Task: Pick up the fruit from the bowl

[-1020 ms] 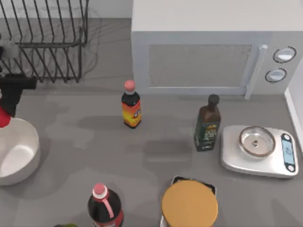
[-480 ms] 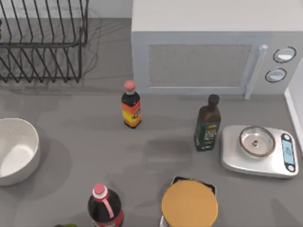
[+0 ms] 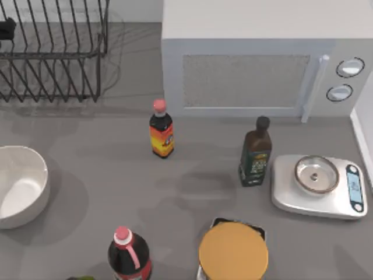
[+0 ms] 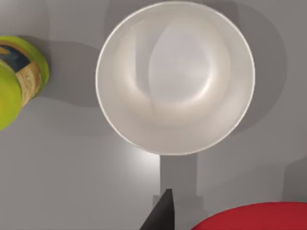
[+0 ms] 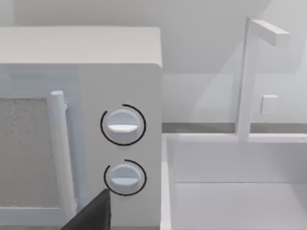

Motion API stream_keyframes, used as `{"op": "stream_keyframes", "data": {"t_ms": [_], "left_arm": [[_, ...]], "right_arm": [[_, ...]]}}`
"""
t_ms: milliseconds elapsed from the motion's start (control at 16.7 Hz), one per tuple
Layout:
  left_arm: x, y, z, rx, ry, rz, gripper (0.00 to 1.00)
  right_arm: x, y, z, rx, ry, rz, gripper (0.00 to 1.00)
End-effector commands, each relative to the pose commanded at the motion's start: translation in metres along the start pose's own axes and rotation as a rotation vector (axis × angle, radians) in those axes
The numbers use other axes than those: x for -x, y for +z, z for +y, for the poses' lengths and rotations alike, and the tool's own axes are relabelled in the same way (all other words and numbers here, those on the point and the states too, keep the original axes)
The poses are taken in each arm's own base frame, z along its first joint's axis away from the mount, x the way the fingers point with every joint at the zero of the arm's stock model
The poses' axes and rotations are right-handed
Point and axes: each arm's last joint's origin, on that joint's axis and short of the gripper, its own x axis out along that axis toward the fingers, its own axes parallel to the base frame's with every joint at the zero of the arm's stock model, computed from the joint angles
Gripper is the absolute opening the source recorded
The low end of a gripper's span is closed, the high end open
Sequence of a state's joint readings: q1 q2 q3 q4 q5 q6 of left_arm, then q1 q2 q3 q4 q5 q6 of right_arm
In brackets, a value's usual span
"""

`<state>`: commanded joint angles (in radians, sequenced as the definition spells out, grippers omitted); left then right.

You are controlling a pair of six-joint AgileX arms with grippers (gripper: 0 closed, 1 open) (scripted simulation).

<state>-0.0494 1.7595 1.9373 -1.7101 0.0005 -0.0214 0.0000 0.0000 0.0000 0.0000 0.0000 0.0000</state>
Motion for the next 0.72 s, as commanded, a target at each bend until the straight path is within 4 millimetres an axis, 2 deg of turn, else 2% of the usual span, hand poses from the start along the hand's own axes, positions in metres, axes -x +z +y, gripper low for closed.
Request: {"op": "stream_keyframes", "data": {"t_ms": [120,180,300,480,600,720], "left_arm": [[-0.014,0.018,-0.025,0.001,-0.002,0.011,0.00],[-0.024,0.028,-0.045,0.001,-0.002,0.017,0.00],[-0.045,0.042,-0.093,0.002,-0.002,0.027,0.00],[-0.078,0.049,-0.161,0.004,0.001,0.038,0.00],[-0.093,0.050,-0.186,0.004,0.001,0.039,0.00],[-0.096,0.050,-0.192,0.004,0.001,0.038,0.00]], "right_arm": [[0.000,0.000,0.000,0.000,0.000,0.000,1.00],[0.000,0.000,0.000,0.000,0.000,0.000,1.00],[0.000,0.000,0.000,0.000,0.000,0.000,1.00],[0.000,0.000,0.000,0.000,0.000,0.000,1.00],[0.000,0.000,0.000,0.000,0.000,0.000,1.00],[0.000,0.000,0.000,0.000,0.000,0.000,1.00]]}}
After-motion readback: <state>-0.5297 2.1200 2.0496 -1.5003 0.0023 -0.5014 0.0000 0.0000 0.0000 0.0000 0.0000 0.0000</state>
